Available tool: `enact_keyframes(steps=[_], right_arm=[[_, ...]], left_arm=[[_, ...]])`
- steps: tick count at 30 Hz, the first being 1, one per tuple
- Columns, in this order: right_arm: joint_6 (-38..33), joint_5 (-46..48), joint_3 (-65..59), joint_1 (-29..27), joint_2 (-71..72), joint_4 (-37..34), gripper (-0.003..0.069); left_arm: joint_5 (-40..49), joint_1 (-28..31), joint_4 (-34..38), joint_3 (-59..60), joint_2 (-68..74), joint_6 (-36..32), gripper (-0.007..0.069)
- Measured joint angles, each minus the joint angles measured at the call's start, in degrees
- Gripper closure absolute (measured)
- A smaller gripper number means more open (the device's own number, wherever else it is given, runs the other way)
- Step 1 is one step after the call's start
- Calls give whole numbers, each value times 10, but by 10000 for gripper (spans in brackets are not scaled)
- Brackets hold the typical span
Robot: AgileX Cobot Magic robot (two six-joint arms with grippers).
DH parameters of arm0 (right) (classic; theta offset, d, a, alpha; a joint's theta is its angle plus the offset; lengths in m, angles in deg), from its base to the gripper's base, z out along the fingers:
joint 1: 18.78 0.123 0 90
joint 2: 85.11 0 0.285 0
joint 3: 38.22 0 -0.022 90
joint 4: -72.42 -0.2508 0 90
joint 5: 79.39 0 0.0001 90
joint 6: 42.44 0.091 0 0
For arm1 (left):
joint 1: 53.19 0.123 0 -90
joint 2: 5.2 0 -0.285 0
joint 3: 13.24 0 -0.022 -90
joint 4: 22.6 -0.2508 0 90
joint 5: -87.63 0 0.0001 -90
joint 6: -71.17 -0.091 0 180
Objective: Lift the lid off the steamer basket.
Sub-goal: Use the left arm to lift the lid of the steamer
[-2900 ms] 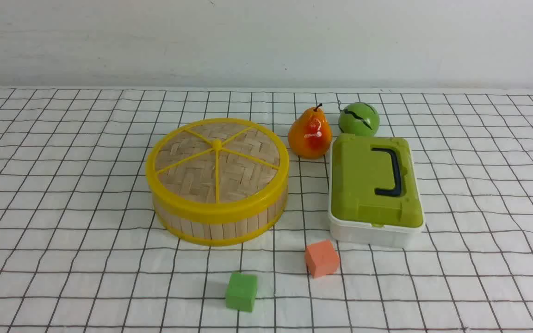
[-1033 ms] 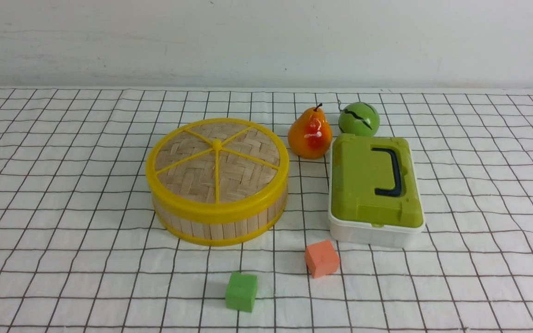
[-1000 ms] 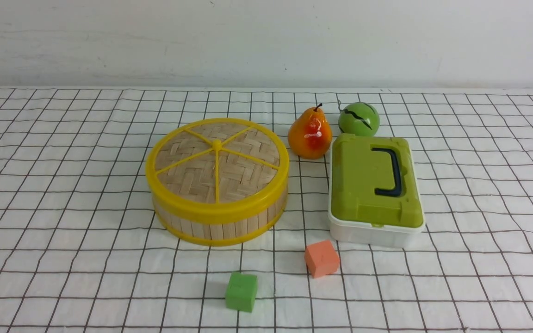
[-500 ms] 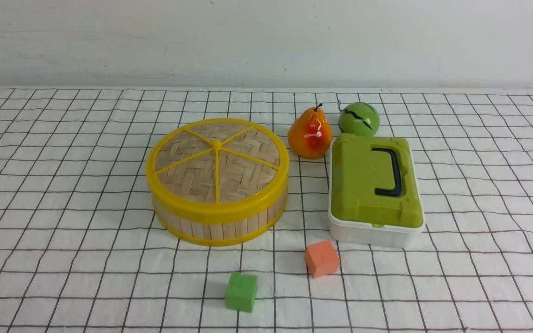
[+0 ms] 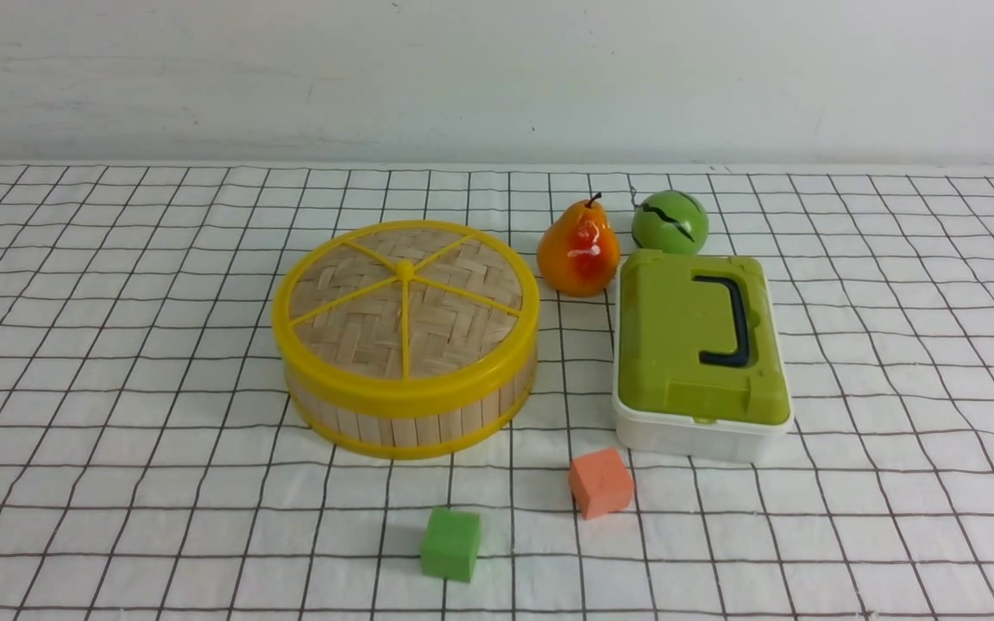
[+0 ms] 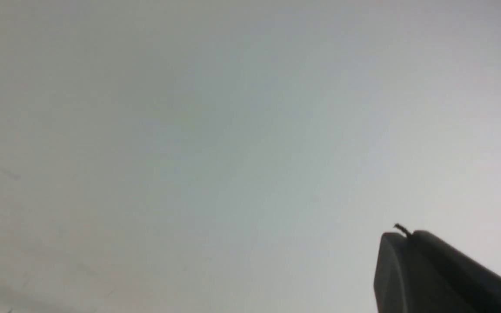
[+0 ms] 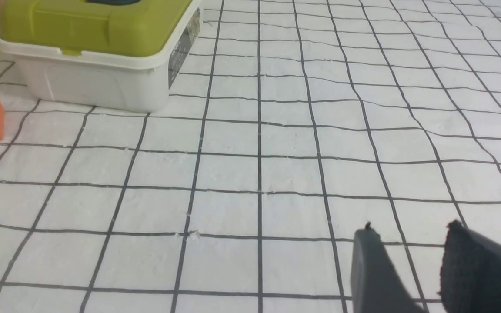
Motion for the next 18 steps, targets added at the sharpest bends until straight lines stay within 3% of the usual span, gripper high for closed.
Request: enact_keyframes(steps=[5, 9, 13, 18], right_arm=[[0, 0, 0, 0, 0, 0, 419], [0, 0, 0, 0, 0, 0, 419], [0, 0, 0, 0, 0, 0, 419], [0, 0, 0, 0, 0, 0, 419]], left_arm=[[180, 0, -10, -142, 175, -74, 637], [257, 0, -4, -214, 314, -79, 637], [334, 0, 37, -304, 439, -104, 637], [444, 0, 150, -441, 592, -220, 637]])
